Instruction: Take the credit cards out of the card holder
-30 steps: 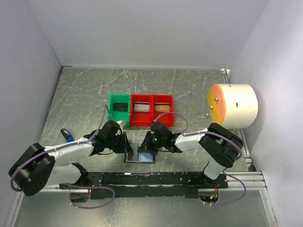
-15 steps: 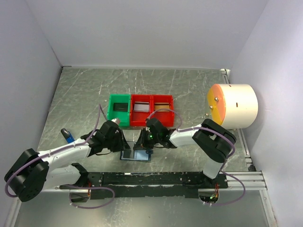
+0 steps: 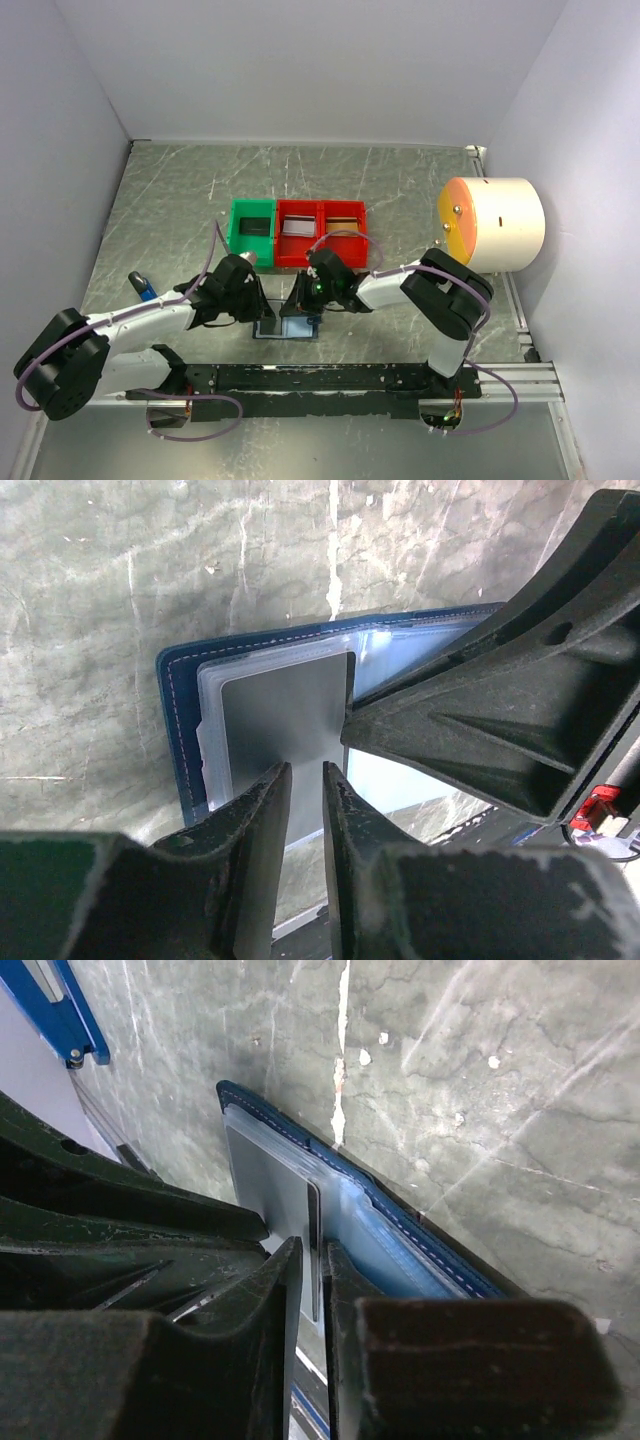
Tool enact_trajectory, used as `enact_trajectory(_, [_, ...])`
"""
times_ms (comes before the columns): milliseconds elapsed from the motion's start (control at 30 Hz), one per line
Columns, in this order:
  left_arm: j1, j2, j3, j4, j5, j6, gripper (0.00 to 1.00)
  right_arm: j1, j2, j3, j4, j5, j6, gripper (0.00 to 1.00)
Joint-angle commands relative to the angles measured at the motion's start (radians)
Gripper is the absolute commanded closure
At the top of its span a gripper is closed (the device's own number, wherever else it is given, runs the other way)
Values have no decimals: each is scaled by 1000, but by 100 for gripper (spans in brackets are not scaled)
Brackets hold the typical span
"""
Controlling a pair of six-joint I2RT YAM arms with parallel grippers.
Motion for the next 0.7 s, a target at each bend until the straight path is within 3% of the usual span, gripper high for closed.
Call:
enact_trajectory(0, [-5,14,-27,-110,-29,43,68,4,8,-26,5,45,3,88])
enact_trajectory(100, [-4,-1,-33,-128,-43,37,68,3,-18,-34,-4,55,-7,100])
enact_trajectory(333, [-4,-48,-31,-179,-89,4,61,0,-52,-45,-45,64,-17,100])
enact_trajectory(533, [-5,-75,-20,-192,-106,3,53,1,-22,-18,-66,37,-33,85])
enact_trajectory(667, [-6,-15,-11,-173,-86,8,57,1,-7,-7,-59,29,-31,80])
